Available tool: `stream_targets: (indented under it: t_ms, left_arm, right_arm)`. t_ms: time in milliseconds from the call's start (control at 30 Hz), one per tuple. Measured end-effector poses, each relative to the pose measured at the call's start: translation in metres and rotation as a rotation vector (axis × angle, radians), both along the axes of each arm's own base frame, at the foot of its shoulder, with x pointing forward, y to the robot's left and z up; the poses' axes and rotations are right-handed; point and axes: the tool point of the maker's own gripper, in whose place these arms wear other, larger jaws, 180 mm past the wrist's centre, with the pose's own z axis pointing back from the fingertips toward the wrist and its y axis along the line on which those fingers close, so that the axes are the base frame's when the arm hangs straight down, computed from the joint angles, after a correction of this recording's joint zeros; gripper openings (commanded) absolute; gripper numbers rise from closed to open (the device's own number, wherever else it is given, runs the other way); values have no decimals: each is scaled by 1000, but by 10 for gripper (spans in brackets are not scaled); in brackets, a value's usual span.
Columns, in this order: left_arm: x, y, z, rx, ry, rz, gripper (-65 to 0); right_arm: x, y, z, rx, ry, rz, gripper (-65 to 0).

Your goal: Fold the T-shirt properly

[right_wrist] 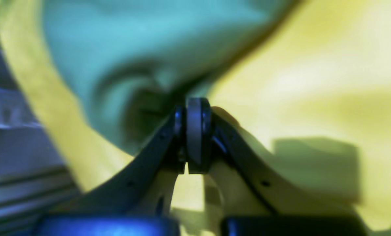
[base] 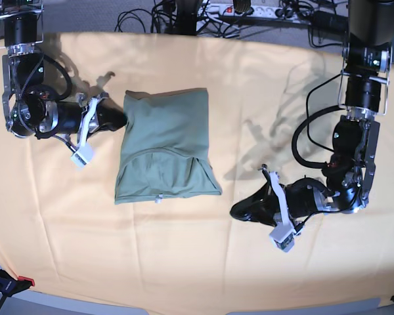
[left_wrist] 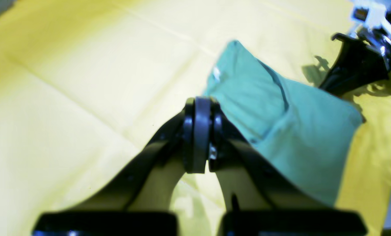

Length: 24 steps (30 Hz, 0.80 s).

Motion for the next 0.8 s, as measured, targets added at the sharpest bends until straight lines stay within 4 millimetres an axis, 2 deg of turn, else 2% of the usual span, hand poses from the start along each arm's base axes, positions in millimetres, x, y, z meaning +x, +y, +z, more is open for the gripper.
stream_targets:
  t_ms: [133,267,367,500,567,633,667,800]
  left_arm:
    - [-11,2,-12,-13,57,-11,-650]
    - [-14,8,-19,19,74,-7,-650]
    - [-16,5,-17,3,81,-15,-650]
    - [-22,5,-17,-9,116,-36,-650]
    - [-26,4,-14,-33,140,-55,-650]
    - [-33,5,-14,-37,174,-77,-650]
    - [-36,4,-13,-49,191,-92,-650]
    - [-44,4,-6,-83,222,-126,-650]
  right_arm:
    - [-20,16,-6,50,74,37,-650]
    - [-31,18,-6,70,116,69,-650]
    - [-36,17,-9,65,131,72,-650]
    - [-24,8,-2,70,96,29,-650]
    - [-8,0,13,105,46,-17,-650]
    - [7,-9,36,179,-8,-65,-650]
    - [11,-15,45,197,-27,-83,-650]
    - [17,-51,49,151,-54,-180,-650]
